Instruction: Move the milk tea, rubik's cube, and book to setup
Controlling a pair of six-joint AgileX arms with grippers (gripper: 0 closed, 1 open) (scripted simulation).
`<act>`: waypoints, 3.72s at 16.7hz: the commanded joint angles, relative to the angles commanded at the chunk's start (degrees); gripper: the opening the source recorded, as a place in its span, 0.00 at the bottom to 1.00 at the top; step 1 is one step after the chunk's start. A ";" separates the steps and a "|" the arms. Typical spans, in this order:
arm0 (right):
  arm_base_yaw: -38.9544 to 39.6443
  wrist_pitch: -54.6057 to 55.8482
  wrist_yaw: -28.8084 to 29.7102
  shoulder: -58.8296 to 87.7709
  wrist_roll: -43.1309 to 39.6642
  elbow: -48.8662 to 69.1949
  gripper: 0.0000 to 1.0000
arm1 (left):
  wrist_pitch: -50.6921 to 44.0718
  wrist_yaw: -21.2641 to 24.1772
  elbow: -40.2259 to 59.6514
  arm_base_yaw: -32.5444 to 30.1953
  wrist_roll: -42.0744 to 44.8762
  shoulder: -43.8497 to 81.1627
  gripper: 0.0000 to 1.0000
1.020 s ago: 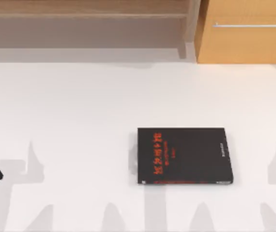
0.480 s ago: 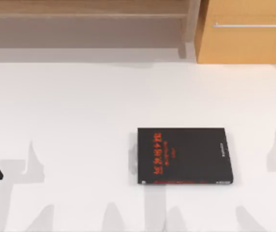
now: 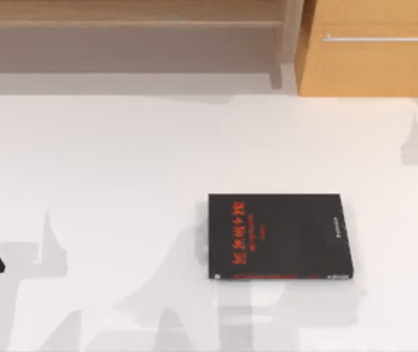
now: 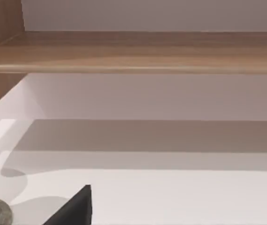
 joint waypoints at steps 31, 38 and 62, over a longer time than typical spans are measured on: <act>-10.59 15.07 -9.68 66.84 -0.34 49.71 1.00 | 0.00 0.00 0.00 0.00 0.00 0.00 1.00; -10.59 15.07 -9.68 66.84 -0.34 49.71 0.47 | 0.00 0.00 0.00 0.00 0.00 0.00 1.00; -10.96 14.13 -10.19 64.32 -0.17 48.30 0.00 | 0.00 0.00 0.00 0.00 0.00 0.00 1.00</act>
